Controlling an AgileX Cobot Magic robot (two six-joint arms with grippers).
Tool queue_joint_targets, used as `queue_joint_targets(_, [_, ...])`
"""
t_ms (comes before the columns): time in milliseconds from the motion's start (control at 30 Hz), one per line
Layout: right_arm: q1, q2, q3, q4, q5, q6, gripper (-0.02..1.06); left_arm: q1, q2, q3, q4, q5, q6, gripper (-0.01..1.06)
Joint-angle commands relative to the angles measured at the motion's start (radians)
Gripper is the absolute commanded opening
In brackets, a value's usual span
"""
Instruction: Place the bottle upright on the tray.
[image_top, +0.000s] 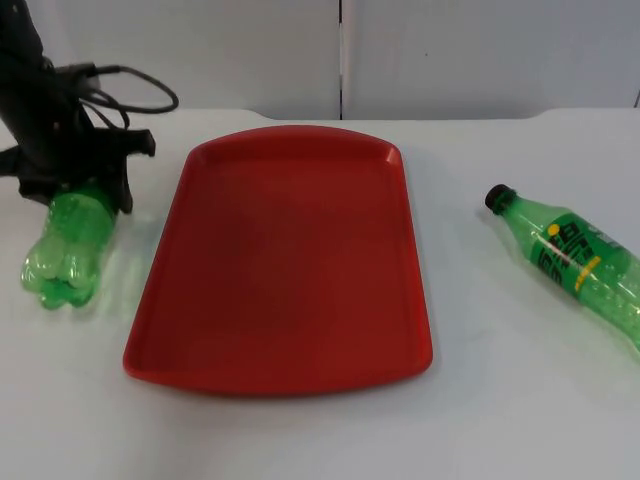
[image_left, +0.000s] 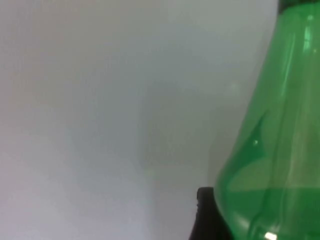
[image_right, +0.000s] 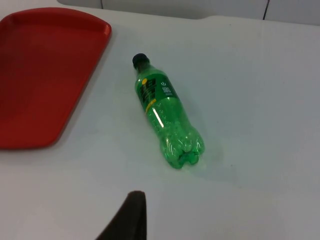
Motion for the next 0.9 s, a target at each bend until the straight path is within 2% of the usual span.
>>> queue_joint_targets(0, [0.0, -0.004, 0.0, 0.0, -0.008, -0.008, 1.05, -0.002, -0.063, -0.002, -0.013, 0.003, -0.002, 0.0])
queue_joint_targets(233, [0.0, -0.004, 0.0, 0.0, -0.008, -0.008, 1.05, -0.002, -0.204, -0.002, -0.129, -0.069, 0.062, 0.0])
queue_joint_targets(467, [0.0, -0.004, 0.0, 0.0, -0.008, -0.008, 1.05, -0.003, -0.391, 0.0, -0.313, -0.22, 0.23, 0.0])
queue_joint_targets(567, [0.0, -0.004, 0.0, 0.0, -0.008, -0.008, 1.05, -0.011, -0.423, 0.004, -0.361, -0.247, 0.28, 0.0])
queue_joint_targets(667, [0.0, -0.004, 0.0, 0.0, -0.008, -0.008, 1.05, -0.041, -0.473, 0.06, -0.445, -0.35, 0.383, 0.0])
queue_joint_targets(733, [0.0, -0.004, 0.0, 0.0, -0.008, -0.008, 1.05, -0.071, -0.505, 0.119, -0.518, -0.454, 0.474, 0.0])
queue_joint_targets(767, [0.0, -0.004, 0.0, 0.0, -0.008, -0.008, 1.05, -0.071, -0.505, 0.119, -0.518, -0.454, 0.474, 0.0])
queue_joint_targets(867, [0.0, -0.004, 0.0, 0.0, -0.008, -0.008, 1.05, -0.124, -0.55, 0.238, -0.645, -0.652, 0.626, 0.0])
